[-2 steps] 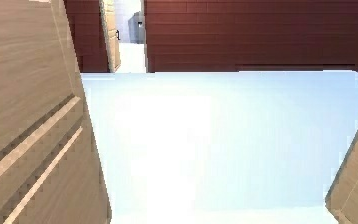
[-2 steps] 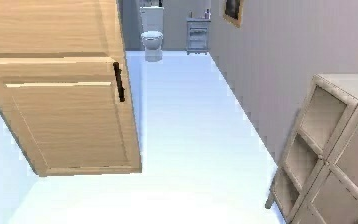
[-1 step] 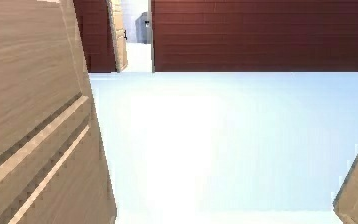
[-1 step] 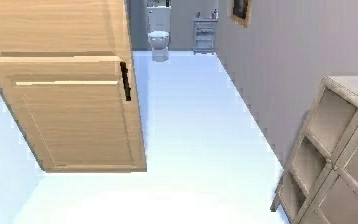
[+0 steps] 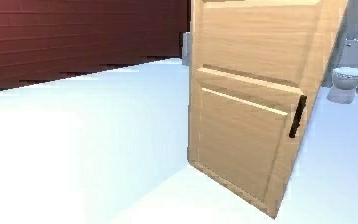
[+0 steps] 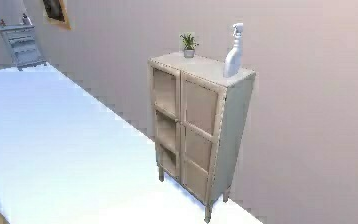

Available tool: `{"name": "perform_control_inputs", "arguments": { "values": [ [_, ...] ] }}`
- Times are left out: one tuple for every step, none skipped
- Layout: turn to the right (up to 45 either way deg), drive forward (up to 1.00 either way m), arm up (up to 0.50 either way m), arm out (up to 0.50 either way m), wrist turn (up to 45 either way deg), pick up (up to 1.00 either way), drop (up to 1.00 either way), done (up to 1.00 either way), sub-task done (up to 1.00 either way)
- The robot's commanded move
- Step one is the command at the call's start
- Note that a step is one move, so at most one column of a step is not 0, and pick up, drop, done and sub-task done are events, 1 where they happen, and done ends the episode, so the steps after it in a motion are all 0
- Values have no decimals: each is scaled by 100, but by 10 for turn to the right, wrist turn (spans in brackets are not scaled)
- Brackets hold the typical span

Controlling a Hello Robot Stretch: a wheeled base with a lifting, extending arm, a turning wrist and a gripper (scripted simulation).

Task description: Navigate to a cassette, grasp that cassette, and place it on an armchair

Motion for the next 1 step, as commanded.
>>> {"name": "perform_control_inputs", "arguments": {
  "values": [
    [450, 0, 0, 0, 0, 0, 0, 0, 0]
  ]
}}
